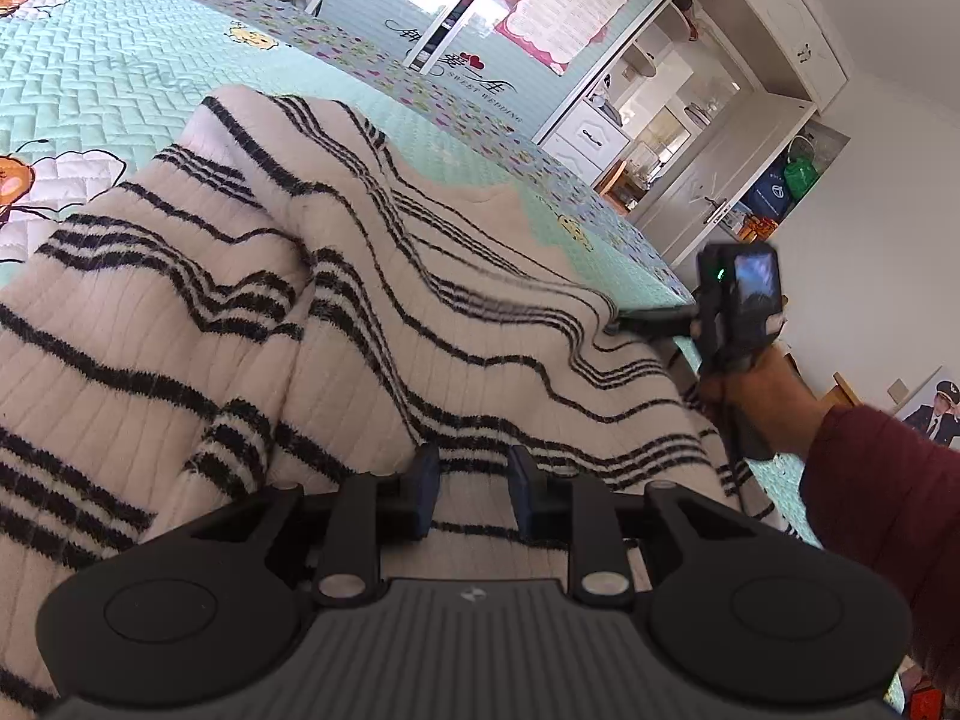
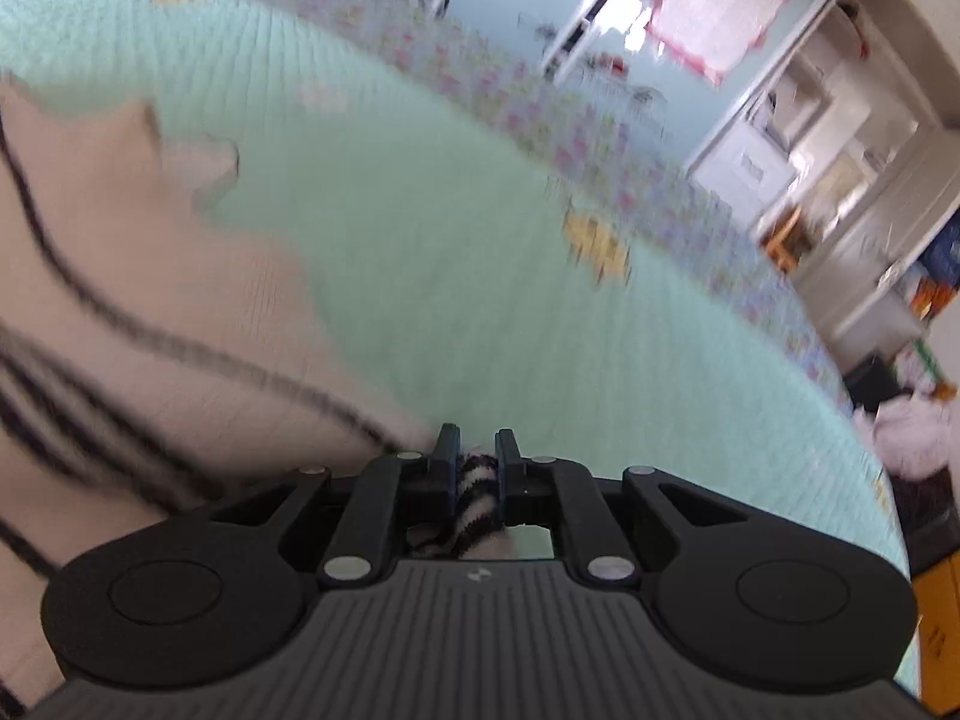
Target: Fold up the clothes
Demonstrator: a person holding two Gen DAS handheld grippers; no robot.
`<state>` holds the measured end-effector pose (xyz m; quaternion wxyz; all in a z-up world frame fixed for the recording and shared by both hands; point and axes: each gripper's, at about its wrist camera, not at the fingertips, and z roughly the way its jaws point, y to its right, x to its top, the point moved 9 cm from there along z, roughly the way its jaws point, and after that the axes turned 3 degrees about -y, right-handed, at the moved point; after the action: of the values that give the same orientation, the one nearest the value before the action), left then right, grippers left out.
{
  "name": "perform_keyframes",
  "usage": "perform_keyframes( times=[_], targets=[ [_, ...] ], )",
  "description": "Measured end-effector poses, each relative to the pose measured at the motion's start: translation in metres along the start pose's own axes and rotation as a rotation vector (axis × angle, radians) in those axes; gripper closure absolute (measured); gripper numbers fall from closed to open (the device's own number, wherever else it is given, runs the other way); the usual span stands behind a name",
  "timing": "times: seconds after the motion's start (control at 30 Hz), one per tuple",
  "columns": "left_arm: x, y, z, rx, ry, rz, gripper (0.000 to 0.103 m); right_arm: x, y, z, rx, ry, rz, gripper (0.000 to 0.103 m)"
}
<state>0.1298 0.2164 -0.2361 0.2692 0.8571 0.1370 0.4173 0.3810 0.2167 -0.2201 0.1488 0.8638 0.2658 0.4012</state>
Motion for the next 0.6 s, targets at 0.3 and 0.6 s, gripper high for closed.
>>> perform_keyframes(
  times=[0.3,0.6],
  targets=[
    [0.002,0.000,0.000,0.006,-0.001,-0.002,0.075,-0.012,0.024,-0.091,0.302,0.198,0.851,0.062],
    [0.017,0.011,-0.016,0.149,-0.009,0.043,0.074,-0.051,0.002,-0.032,0.437,0.204,1.092,0.095]
  ],
)
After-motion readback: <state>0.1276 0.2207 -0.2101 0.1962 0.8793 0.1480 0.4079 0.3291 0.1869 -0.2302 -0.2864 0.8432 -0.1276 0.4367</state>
